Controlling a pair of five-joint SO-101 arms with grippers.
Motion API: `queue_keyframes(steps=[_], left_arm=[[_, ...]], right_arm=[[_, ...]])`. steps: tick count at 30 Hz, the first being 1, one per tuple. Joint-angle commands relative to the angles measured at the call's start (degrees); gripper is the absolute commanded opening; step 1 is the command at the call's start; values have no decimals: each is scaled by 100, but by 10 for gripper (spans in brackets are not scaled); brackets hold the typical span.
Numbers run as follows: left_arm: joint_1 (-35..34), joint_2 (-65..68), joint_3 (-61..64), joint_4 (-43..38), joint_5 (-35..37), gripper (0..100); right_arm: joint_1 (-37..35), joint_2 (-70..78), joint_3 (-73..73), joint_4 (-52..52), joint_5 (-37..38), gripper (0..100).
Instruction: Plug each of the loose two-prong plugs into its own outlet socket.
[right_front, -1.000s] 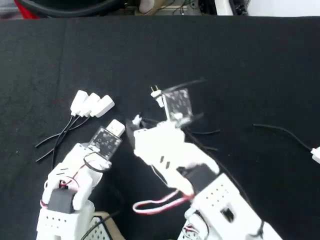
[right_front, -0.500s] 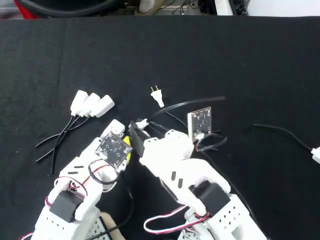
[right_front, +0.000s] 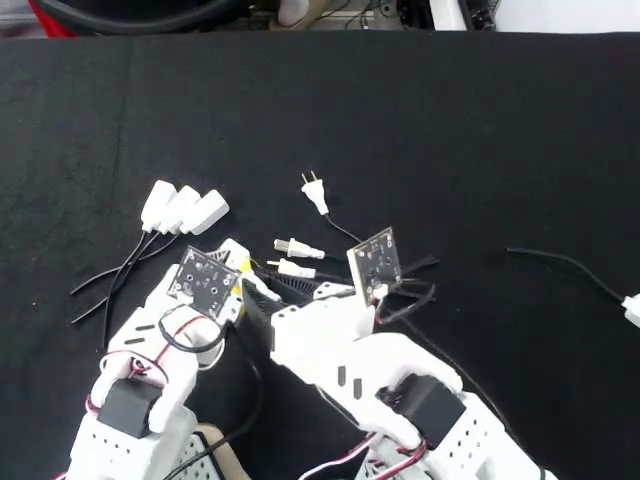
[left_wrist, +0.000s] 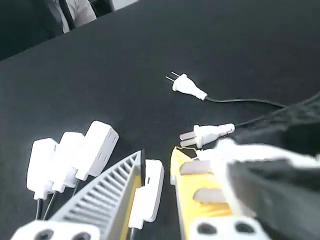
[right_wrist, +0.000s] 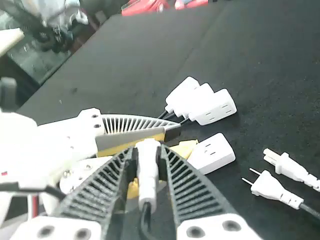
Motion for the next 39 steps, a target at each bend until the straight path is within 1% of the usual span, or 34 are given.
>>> queue_keyframes(steps=[1, 9, 14, 21, 25, 27, 30, 31, 33, 35, 37, 39], left_arm=[[-145, -53, -347, -264, 79, 109], [-154, -53, -356, -290, 79, 109], [-409, -53, -453, -255, 114, 109], [-418, -53, -409, -202, 88, 109], [-479, -53, -470, 360, 35, 109], [-699, -53, -470, 571, -316, 109], [-1121, -53, -453, 879, -1002, 109], [-1165, -53, -409, 897, -1099, 109], [-1244, -44, -347, 844, -1029, 109], [-1473, -26, -303, 668, -818, 113], [-1736, 79, -295, 484, -633, 113], [-1763, 431, -365, 360, -615, 113]], right_arm=[[-281, -4, -101, 237, 149, 11], [-281, 4, -66, 246, 220, 11], [-290, 13, -66, 246, 308, 11], [-176, 919, -444, 237, 387, 11], [387, 1420, -787, 273, 536, 11], [730, 1613, -1033, 545, 721, 11], [1354, 1912, -1710, 1266, 870, 11], [1574, 2035, -1930, 1468, 949, 11], [2013, 2352, -2325, 1802, 1090, 11], [2365, 2730, -2589, 1960, 1196, 11], [2593, 3143, -2774, 2013, 1240, 11], [2725, 3530, -2905, 2004, 1240, 11]])
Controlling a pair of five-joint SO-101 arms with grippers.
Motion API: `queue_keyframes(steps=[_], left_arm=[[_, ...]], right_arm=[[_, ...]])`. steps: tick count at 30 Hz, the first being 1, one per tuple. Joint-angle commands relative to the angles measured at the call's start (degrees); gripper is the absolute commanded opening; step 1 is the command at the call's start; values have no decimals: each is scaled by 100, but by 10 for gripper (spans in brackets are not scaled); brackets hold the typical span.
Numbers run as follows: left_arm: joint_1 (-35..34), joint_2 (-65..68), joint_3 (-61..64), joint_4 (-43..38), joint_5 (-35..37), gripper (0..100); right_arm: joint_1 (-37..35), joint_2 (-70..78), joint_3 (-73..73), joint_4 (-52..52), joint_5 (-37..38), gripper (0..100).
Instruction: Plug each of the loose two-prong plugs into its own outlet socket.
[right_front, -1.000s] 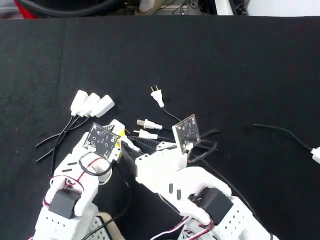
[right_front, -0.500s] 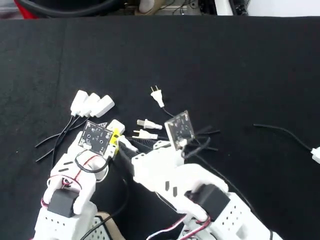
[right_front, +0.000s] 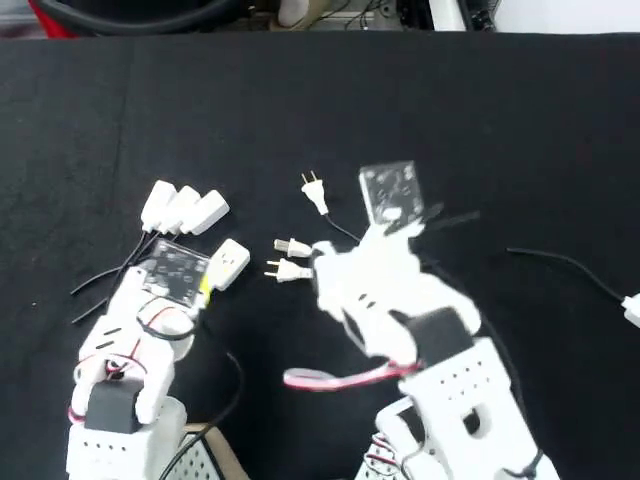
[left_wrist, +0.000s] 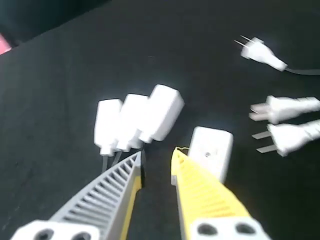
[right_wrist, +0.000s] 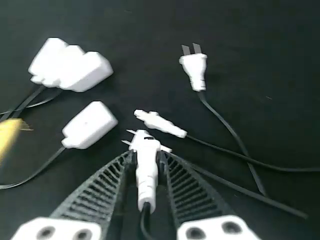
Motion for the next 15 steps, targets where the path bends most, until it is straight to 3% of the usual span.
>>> queue_keyframes(steps=[1, 9, 15], left_arm=[[-154, 712, -347, -352, 132, 113], [629, 4369, -1332, -1670, -246, 113], [840, 6541, -2132, -1811, -378, 113]], right_arm=[[396, 804, -620, 62, 70, 11], [782, 1429, -866, 53, 70, 11], [958, 1455, -857, 53, 70, 11]])
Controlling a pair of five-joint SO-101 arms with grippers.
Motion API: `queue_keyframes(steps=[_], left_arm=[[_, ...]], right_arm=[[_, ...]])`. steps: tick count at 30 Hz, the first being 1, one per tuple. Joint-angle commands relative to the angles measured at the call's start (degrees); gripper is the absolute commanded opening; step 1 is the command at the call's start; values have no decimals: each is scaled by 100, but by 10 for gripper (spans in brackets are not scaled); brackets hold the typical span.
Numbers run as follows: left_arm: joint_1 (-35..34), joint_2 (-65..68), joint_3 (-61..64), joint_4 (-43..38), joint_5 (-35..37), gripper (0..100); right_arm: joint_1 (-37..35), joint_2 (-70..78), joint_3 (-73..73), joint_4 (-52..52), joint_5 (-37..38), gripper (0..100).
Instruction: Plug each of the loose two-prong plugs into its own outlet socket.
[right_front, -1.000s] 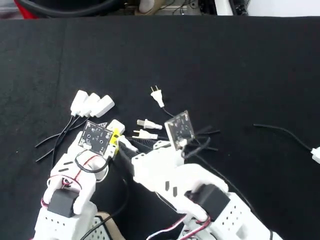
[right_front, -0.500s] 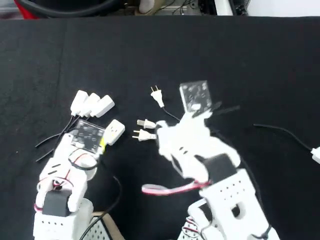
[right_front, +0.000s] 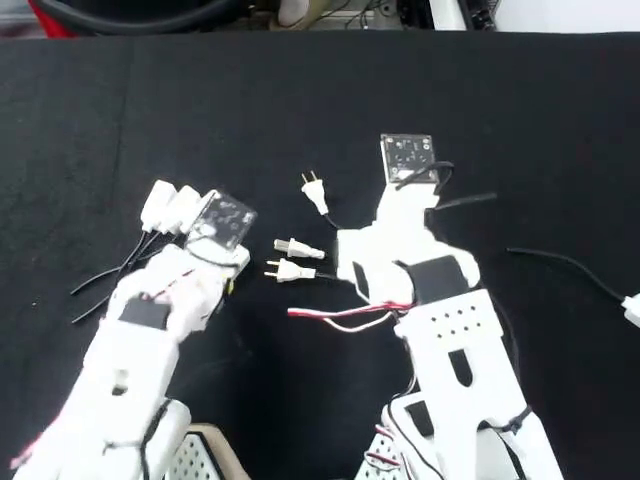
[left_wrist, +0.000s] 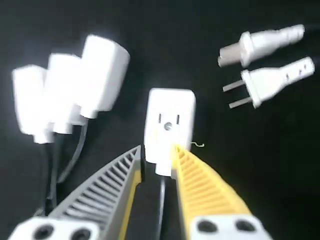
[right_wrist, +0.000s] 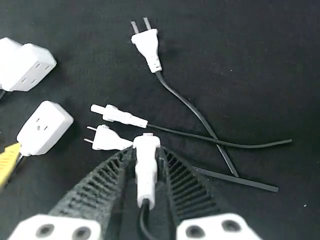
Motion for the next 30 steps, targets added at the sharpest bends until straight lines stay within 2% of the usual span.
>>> queue_keyframes(steps=[1, 5, 9, 18, 24, 30], left_arm=[[286, 1451, -813, -149, -70, 113], [558, 2110, -866, -791, -70, 113], [268, 2541, -1007, -1556, -70, 135], [-4, 2752, -1209, -1565, -316, 163], [-4, 3385, -1736, -985, -316, 164], [-13, 4448, -2844, 97, -721, 202]], right_arm=[[132, 22, -295, 18, 62, 11], [132, 22, -295, 18, 62, 11], [132, 22, -295, 18, 62, 11], [105, 22, -295, 18, 70, 11], [97, 22, -277, 26, 70, 11], [97, 22, -268, 44, 70, 11]])
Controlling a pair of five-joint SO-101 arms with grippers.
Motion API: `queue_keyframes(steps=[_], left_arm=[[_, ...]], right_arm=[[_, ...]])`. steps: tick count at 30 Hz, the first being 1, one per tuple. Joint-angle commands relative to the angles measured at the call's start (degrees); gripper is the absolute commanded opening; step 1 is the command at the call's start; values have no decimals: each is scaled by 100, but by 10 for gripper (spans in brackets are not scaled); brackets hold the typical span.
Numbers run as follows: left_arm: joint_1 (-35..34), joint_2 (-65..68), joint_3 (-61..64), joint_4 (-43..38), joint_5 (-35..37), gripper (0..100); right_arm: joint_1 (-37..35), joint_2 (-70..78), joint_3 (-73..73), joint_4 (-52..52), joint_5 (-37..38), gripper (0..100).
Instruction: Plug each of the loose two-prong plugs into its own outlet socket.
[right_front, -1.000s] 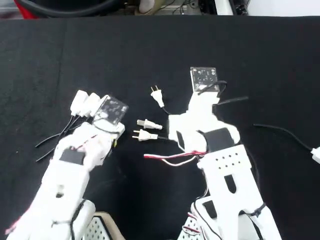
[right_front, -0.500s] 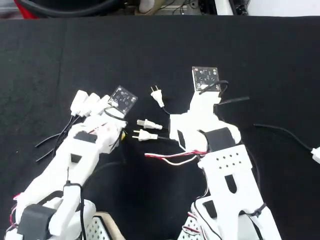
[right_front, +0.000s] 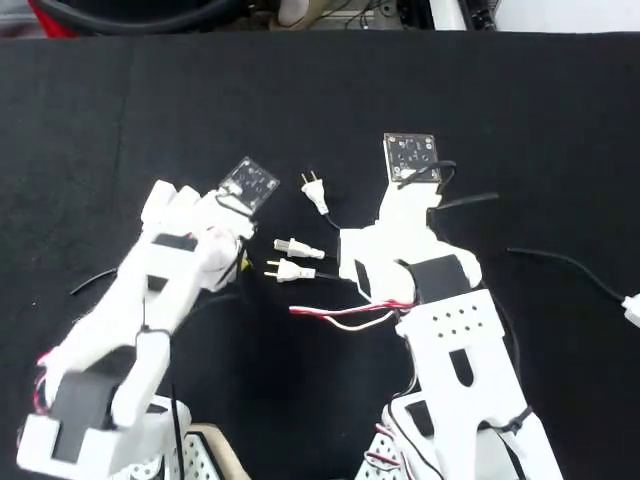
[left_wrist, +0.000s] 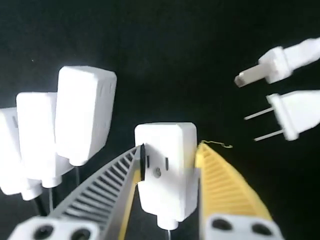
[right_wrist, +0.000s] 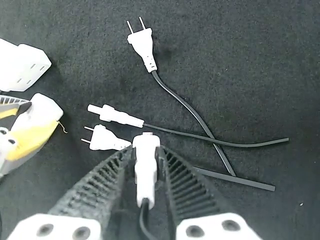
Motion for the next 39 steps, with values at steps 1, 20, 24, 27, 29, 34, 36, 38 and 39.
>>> queue_keyframes(steps=[1, 20, 24, 27, 29, 34, 36, 38, 39], left_arm=[[-40, 651, -787, 747, -264, 198], [31, 44, -541, 1433, -501, 46], [549, -1292, 435, 1459, -264, 48], [892, -2532, 1297, 1468, -193, 51], [963, -3218, 1684, 1468, -70, 52], [1525, -4229, 1895, 2180, -9, 52], [2009, -4448, 1895, 2418, 273, 52], [2378, -4589, 1886, 2426, 422, 52], [2527, -4598, 1877, 2330, 440, 52]], right_arm=[[26, 13, -268, 53, 44, 11], [26, 22, -259, 26, 44, 11], [44, 22, -259, 35, 44, 11], [62, 22, -268, 62, 44, 11], [62, 22, -268, 62, 44, 11], [70, 22, -277, 79, 44, 11], [255, 13, -347, 193, 105, 11], [554, 4, -611, 554, 352, 11], [774, -4, -813, 826, 440, 11]])
